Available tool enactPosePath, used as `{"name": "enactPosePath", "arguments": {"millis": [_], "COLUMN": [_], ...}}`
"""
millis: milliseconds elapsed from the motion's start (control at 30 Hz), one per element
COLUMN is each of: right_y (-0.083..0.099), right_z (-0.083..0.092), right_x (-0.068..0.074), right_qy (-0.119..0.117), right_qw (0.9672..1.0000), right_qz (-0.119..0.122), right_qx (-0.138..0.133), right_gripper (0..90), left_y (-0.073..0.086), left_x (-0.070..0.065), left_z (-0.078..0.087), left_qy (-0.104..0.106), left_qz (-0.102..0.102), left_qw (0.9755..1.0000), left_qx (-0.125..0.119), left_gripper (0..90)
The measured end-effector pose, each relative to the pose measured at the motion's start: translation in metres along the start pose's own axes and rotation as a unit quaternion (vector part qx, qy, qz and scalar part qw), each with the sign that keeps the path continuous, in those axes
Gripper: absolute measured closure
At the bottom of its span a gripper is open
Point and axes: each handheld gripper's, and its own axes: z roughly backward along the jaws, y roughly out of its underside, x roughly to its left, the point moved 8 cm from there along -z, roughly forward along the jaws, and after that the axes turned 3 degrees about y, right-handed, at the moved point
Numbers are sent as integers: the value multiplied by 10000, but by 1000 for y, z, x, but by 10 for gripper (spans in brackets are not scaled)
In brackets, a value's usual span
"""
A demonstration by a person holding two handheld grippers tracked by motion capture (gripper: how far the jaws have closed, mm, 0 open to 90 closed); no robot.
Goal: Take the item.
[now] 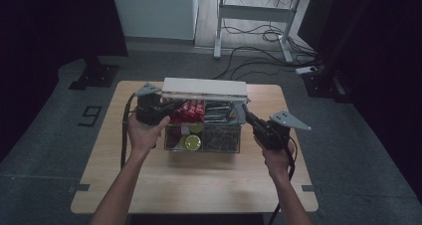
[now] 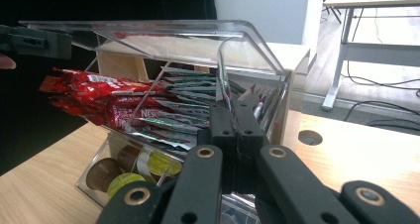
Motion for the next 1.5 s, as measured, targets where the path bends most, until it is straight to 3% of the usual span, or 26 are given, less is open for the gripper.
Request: {"name": "enactPosePath", "arguments": {"millis": [300, 833, 1500], "right_y": [1, -11, 5], "right_z": [10, 48, 62], "right_x": [-8, -35, -56], "right_qy": [73, 316, 460], "right_qw": [9999, 9976, 9970], "right_qz": [-68, -212, -312], "right_qx": [-126, -587, -534], "right_gripper": [894, 895, 894], "left_y": [1, 0, 0], "left_x": [0, -1, -3], "left_z": [-4, -5, -6], "left_qy": [-12, -25, -22], "left_qz": [-1, -7, -18], "left_qw": [10000, 10000, 10000], "left_qx": [61, 94, 93], "left_gripper": [900, 900, 900]}}
